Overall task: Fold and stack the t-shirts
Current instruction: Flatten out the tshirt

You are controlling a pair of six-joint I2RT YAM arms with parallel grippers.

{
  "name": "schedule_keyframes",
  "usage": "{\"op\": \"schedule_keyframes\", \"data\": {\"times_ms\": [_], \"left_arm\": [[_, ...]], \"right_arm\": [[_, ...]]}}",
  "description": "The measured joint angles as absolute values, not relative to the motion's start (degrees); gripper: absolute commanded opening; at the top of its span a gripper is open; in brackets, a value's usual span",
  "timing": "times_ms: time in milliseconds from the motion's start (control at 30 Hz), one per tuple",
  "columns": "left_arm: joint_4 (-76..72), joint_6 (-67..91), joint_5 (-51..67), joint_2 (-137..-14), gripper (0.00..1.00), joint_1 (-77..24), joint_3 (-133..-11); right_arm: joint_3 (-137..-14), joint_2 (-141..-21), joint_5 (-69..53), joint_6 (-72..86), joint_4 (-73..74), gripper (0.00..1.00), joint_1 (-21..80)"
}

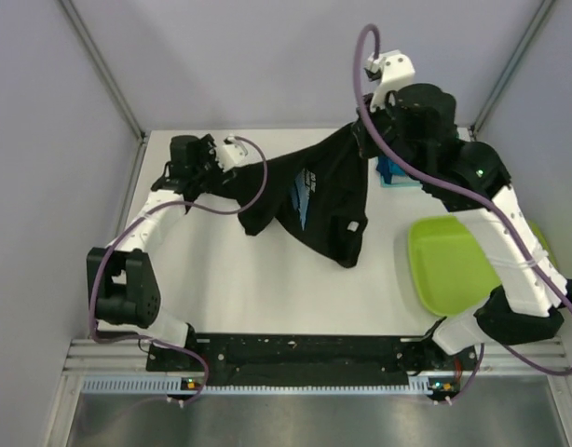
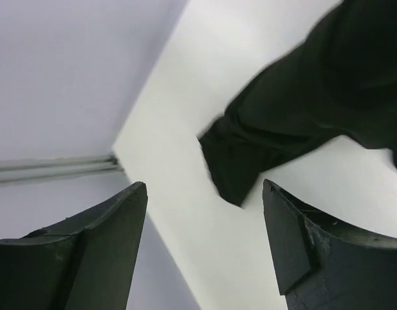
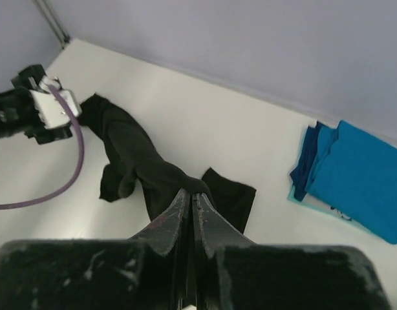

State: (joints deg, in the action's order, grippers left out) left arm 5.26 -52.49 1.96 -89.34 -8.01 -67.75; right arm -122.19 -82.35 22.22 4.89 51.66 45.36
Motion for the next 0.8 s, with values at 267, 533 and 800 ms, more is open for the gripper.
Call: {"op": "schedule_keyframes", "data": {"times_ms": [267,533,800], "left_arm": [[23.1,-53.9,22.2,-79.7,0.54,-6.9,-63.7],[27.9,-53.2,21.1,-82.3,0.63,-19.0,-55.5],[30.4,-48.7,14.0,-98.7,0.66,-18.6,-62.4]], "right_arm": [[-114.6,-84.9,19.0,6.9,51.9,0.00,42.6],[-111.6,-83.9,18.2,7.1,51.4,0.00,40.8],[-109.3,-81.3,18.2,7.1,50.2,0.00,40.5]]}}
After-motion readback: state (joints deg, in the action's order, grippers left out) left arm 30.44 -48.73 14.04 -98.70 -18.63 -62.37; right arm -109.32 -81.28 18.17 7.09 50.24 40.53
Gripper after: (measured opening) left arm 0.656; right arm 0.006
